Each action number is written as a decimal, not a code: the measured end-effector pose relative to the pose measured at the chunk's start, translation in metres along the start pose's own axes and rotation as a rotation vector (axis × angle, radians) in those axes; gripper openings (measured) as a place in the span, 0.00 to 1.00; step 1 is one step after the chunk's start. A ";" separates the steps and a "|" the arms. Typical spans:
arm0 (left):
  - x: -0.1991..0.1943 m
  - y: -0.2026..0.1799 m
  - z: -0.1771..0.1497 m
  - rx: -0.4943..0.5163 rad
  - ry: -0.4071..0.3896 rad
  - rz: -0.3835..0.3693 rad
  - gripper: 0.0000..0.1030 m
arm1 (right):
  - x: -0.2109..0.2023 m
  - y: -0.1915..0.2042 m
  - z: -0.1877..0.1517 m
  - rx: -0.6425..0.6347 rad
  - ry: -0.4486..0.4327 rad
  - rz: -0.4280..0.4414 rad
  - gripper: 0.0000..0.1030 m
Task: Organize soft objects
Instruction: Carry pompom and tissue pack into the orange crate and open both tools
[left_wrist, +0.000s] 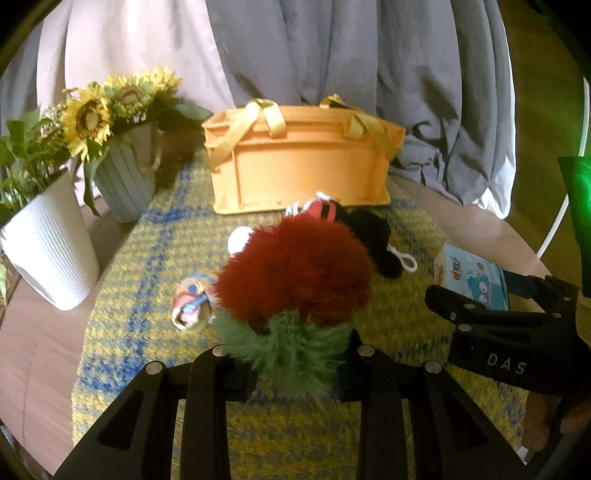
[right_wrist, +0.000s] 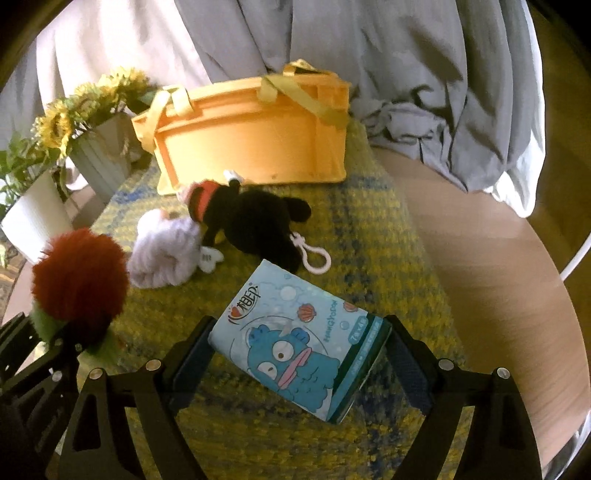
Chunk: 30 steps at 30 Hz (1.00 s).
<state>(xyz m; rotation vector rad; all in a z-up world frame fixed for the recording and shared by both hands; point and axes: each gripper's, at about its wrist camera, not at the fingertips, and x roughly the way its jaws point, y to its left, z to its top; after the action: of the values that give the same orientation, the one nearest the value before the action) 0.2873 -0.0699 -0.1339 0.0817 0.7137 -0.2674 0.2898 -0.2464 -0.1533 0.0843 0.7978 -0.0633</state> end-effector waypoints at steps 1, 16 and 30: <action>-0.003 0.001 0.002 -0.001 -0.008 0.000 0.29 | -0.003 0.001 0.002 0.000 -0.008 0.001 0.86; -0.040 0.022 0.038 -0.008 -0.132 -0.004 0.29 | -0.044 0.023 0.030 -0.014 -0.156 0.001 0.86; -0.065 0.033 0.069 0.012 -0.262 -0.003 0.29 | -0.071 0.038 0.064 0.005 -0.295 0.023 0.86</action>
<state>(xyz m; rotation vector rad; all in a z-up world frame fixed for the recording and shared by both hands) 0.2937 -0.0354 -0.0398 0.0552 0.4525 -0.2796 0.2890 -0.2133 -0.0557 0.0866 0.5023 -0.0549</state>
